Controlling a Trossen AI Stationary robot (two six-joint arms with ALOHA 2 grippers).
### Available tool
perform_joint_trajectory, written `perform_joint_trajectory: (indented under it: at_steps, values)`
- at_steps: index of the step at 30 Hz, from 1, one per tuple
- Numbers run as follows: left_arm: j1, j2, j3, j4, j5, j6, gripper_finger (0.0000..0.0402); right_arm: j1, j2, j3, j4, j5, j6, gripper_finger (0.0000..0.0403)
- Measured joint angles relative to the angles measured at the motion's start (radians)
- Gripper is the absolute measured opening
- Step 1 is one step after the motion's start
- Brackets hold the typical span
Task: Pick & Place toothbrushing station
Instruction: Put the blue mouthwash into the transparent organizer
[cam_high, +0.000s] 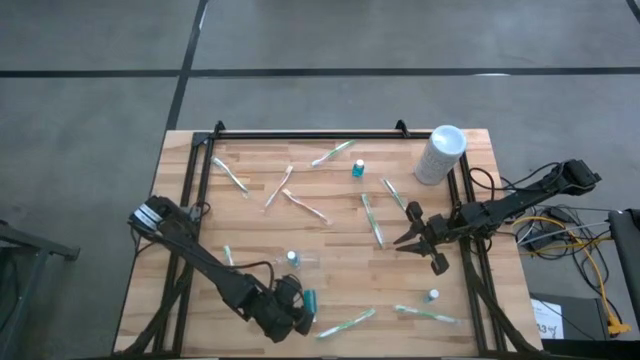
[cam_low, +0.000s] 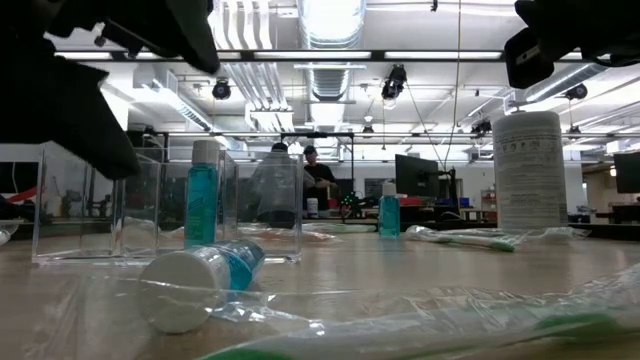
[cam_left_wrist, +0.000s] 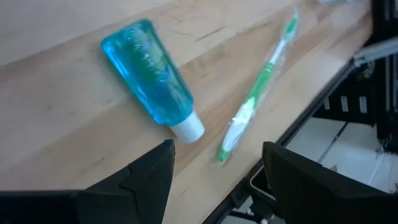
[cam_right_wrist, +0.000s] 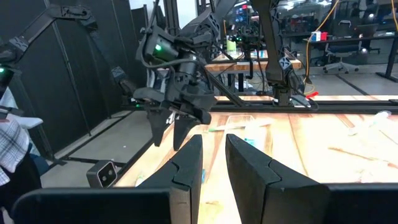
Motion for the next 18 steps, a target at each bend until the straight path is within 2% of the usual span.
perform_joint_trajectory:
  at_steps: [12,18]
  values:
    - [0.0,0.052,0.0,-0.012,0.024,-0.163,0.0248,0.0,0.0,0.0,0.0,0.0,0.0,0.0068]
    - [0.003,0.077,0.0,0.027,0.024,-0.184,0.0248,0.0,0.0,0.0,0.0,0.0,0.0,0.0068]
